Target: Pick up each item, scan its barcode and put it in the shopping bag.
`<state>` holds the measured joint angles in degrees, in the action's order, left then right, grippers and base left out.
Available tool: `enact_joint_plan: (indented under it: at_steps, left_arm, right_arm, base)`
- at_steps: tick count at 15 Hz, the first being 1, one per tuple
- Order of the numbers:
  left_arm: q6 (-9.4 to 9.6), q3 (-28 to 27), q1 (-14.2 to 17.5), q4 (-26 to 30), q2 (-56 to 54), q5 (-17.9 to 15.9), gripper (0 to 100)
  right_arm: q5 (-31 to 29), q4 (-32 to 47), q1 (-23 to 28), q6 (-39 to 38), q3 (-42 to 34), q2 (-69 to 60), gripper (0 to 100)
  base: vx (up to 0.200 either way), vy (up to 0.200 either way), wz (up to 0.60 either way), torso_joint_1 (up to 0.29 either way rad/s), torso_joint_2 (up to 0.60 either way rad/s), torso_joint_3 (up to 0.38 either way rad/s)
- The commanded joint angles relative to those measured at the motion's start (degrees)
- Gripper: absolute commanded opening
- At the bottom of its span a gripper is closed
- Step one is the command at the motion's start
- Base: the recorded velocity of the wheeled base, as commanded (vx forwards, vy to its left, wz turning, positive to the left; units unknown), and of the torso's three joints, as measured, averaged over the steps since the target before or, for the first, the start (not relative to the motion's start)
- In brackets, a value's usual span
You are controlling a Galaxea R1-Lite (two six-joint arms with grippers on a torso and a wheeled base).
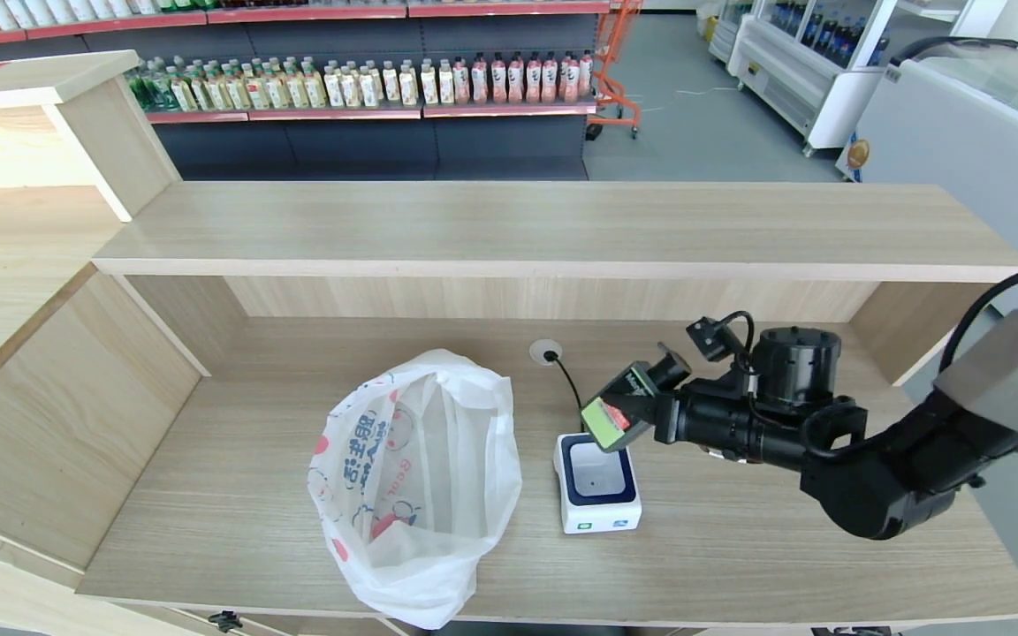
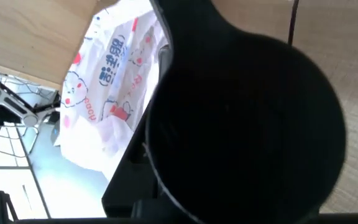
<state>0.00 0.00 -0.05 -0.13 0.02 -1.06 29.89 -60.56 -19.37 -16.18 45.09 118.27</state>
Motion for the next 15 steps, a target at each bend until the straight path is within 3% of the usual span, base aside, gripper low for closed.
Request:
enact_joint_plan:
  at_steps: [1,4,7,11,15]
  left_arm:
    - [0.0,0.0,-0.04,-0.04,-0.02,0.01,100]
    - [0.0,0.0,-0.04,-0.04,-0.02,0.01,100]
    - [0.0,0.0,0.05,-0.04,-0.02,0.01,100]
    - [0.0,0.0,-0.04,-0.04,-0.02,0.01,100]
    - [0.0,0.0,-0.04,-0.04,-0.02,0.01,100]
  right_arm:
    - [0.26,3.52,1.18,0.27,-1.59,-13.42,0]
    - [-0.18,13.37,-1.2,15.3,-5.19,-25.11,0]
    - [-5.81,13.45,-6.38,26.72,-9.85,-28.8,0]
    - [-15.21,13.19,-17.54,31.73,-12.84,-29.86,0]
    - [-20.93,11.26,-19.39,33.67,-13.1,-25.2,0]
  base:
    - [0.0,0.0,0.0,0.0,0.0,0.0]
    - [0.0,0.067,0.0,0.001,0.0,0.001]
    - [0.0,0.2,0.0,-0.001,0.0,0.005]
    - [0.0,0.2,0.0,0.002,0.0,0.0]
    - [0.0,0.15,0.0,0.002,0.0,0.001]
